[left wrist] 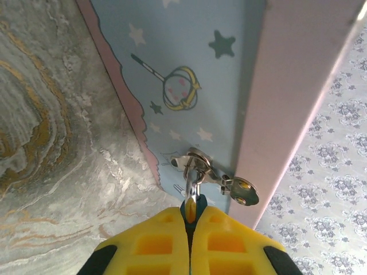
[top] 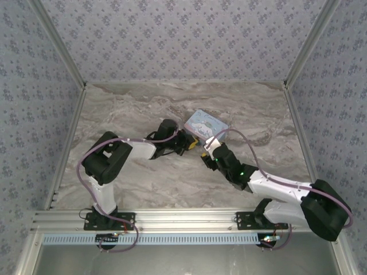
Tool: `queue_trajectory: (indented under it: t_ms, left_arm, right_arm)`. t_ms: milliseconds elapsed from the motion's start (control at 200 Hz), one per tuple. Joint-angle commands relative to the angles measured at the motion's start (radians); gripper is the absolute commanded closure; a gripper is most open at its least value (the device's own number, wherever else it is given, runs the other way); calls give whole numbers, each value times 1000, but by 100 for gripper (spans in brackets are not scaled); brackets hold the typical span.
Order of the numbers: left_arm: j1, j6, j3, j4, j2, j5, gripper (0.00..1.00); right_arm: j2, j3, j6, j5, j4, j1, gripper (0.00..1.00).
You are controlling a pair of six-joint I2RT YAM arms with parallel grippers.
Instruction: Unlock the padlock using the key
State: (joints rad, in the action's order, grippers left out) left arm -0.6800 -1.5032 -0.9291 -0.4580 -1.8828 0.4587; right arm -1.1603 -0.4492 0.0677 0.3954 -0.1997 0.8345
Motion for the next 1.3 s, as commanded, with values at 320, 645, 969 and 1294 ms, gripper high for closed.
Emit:
queue_trajectory:
  t_ms: [320,645,969,1294]
  left_arm:
    - [11,62,-86,140,71,69,100]
    - [11,66,-80,139,72,72,100]
    - [12,66,-76,132,67,79,100]
    - [11,59,-65,117,65,83,100]
  right_arm:
    - [-191,-60,150,54,-123,45,43]
    - [-241,-83,155,3,-158,-9,54]
    - [-278,-122,165,-39,-164,-29,63]
    - [-314,-166,174,-81,-158,-54,80]
